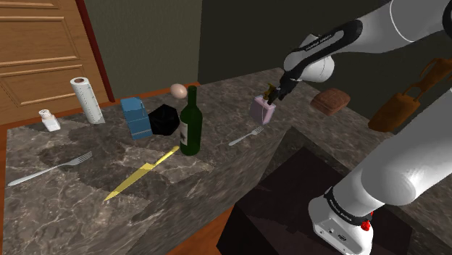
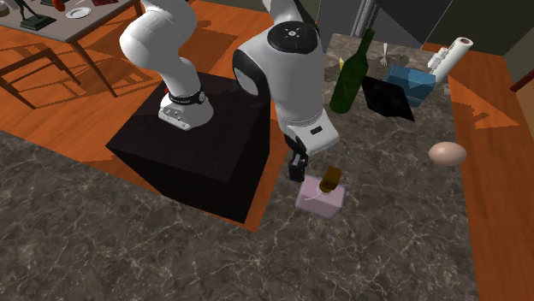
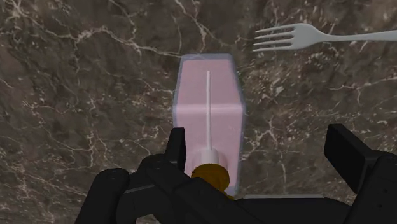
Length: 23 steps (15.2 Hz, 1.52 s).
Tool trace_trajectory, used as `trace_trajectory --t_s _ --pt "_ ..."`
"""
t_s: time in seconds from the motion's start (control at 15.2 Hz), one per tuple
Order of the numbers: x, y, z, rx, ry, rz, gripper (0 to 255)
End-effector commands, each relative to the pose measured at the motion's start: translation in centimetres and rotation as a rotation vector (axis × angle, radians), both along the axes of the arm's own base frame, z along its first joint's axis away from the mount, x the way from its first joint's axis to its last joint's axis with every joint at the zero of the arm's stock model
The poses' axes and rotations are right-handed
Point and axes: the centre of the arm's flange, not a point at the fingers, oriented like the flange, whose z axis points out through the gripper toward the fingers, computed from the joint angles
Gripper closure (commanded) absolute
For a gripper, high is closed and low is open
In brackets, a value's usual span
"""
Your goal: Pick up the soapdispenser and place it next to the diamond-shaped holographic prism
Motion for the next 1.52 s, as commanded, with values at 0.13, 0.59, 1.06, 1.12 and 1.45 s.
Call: trace_trajectory --t_s 0.13,0.59,1.06,1.12,1.45 --pt "2.7 -2.7 -3.2 -0.003 -0.05 -0.018 0" --pt "3.6 -2.8 -6.4 -0.003 -0.052 -0.018 0" --pt "3.8 -2.8 -7.2 -0.003 -0.052 -0.018 0" --pt "3.8 -2.8 -7.2 -0.003 -0.052 -0.018 0" --pt "3.9 -2.8 -7.2 -0.003 -0.053 -0.018 255"
